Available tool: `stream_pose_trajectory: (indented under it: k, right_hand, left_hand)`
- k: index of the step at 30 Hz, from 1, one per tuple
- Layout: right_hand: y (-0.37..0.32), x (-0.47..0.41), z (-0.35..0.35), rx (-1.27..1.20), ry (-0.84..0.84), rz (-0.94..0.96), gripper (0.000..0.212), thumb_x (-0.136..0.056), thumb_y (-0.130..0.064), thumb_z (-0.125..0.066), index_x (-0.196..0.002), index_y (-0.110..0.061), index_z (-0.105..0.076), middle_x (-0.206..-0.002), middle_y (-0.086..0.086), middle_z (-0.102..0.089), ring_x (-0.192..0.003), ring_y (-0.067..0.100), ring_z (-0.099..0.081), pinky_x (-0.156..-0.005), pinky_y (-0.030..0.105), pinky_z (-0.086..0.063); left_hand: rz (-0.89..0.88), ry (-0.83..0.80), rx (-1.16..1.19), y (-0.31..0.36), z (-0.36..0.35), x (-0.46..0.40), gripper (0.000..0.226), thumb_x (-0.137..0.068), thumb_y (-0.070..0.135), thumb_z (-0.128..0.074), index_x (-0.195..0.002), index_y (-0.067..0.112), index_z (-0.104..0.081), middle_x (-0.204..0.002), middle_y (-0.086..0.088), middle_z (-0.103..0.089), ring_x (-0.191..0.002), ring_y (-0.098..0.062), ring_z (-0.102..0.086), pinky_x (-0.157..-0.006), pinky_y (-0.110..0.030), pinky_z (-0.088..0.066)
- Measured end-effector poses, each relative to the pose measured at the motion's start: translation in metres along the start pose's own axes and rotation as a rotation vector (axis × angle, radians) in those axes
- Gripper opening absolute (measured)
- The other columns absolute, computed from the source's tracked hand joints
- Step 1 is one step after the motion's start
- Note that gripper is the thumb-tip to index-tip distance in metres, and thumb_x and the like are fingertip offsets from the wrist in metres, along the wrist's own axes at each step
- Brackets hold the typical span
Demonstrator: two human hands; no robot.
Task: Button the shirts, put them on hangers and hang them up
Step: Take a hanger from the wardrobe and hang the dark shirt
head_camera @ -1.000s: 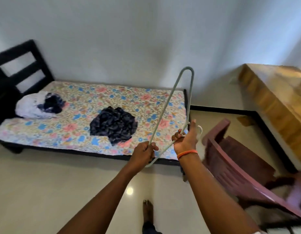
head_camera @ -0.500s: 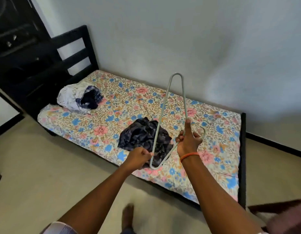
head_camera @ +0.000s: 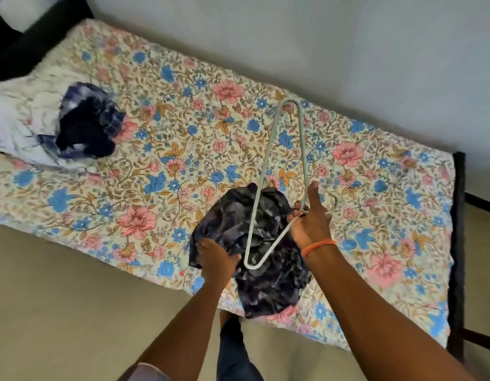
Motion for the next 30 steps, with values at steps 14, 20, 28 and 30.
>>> stream_pose_trajectory:
  k: [14, 20, 28, 30]
  right_hand:
    - [-0.037, -0.032, -0.044, -0.203, 0.104, -0.103, 0.045, -0.085, -0.055, -0.067, -0.1, -0.014, -0.054, -0.064, 0.002, -0.041, -0.052, 0.015, -0.037, -0.058, 0.028, -0.034]
    - [-0.138, 0.03, -0.058, -0.449, 0.014, -0.036, 0.036, -0.092, -0.048, -0.062, -0.086, -0.017, -0.045, -0.06, 0.002, -0.043, -0.051, 0.014, -0.036, -0.058, 0.027, -0.03]
    - [-0.281, 0.113, -0.018, -0.681, -0.218, 0.121, 0.034, -0.093, -0.044, -0.059, -0.082, -0.017, -0.04, -0.057, 0.002, -0.042, -0.047, 0.013, -0.036, -0.056, 0.025, -0.029]
    - [-0.305, 0.126, -0.006, -0.685, -0.247, 0.204, 0.034, -0.09, -0.047, -0.063, -0.079, -0.019, -0.046, -0.059, 0.001, -0.044, -0.05, 0.011, -0.039, -0.057, 0.024, -0.03]
  left_hand:
    - [-0.411, 0.212, 0.099, 0.14, 0.078, -0.023, 0.018, -0.104, 0.02, -0.039, -0.104, 0.007, -0.051, -0.077, -0.004, -0.053, -0.06, -0.023, -0.051, -0.049, -0.03, -0.029]
    - [-0.732, -0.128, 0.036, 0.241, 0.121, 0.075, 0.02, -0.106, 0.027, -0.037, -0.095, 0.017, -0.051, -0.074, -0.015, -0.057, -0.059, -0.027, -0.05, -0.054, -0.036, -0.035]
    - [-0.959, -0.073, -0.225, 0.333, 0.182, 0.245, 0.037, -0.103, 0.022, -0.043, -0.067, 0.015, -0.04, -0.062, -0.003, -0.044, -0.055, -0.014, -0.041, -0.052, -0.031, -0.028]
    - [-0.995, -0.012, -0.172, 0.352, 0.19, 0.283, 0.038, -0.102, 0.021, -0.045, -0.064, 0.014, -0.04, -0.058, -0.002, -0.042, -0.052, -0.013, -0.039, -0.051, -0.03, -0.028]
Point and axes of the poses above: each hand's wrist, its own x-axis away from the middle knuckle, its own z-axis out of the back of the hand, y = z × x, the point moved 4 cm from there along -x, towards the middle knuckle
